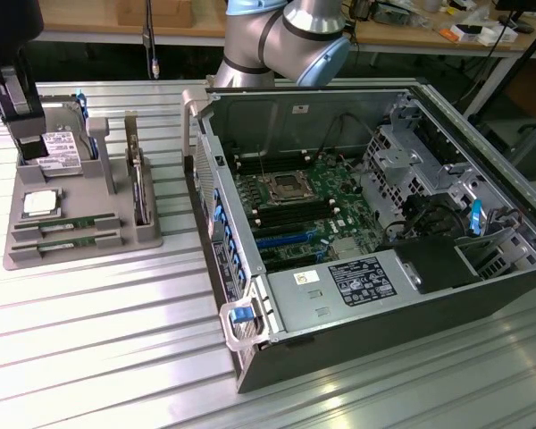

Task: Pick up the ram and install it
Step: 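Pick up the ram and move it above insertion slot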

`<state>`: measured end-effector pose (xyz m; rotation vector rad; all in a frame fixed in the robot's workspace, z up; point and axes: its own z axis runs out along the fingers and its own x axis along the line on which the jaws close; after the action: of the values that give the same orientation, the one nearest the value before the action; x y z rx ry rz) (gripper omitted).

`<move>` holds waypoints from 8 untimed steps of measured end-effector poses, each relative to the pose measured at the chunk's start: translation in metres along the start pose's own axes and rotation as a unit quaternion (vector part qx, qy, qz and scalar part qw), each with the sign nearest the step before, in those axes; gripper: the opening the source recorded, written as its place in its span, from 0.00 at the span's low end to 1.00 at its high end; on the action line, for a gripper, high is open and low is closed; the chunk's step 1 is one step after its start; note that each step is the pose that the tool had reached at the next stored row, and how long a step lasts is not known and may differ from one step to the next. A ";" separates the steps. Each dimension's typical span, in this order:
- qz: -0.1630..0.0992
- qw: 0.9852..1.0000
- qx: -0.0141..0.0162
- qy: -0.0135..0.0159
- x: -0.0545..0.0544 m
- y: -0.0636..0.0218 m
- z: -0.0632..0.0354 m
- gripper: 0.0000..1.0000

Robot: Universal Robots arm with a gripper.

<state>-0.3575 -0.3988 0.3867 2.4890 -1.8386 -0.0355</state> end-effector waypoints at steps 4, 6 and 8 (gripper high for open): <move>0.062 0.998 -0.001 -0.003 0.000 -0.0002 0.0052 0.10; 0.082 0.997 -0.001 -0.004 0.000 -0.0002 0.0066 0.10; 0.095 0.995 -0.001 -0.005 0.000 -0.0010 0.0080 0.10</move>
<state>-0.3568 -0.3989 0.3787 2.3041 -2.0690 -0.0424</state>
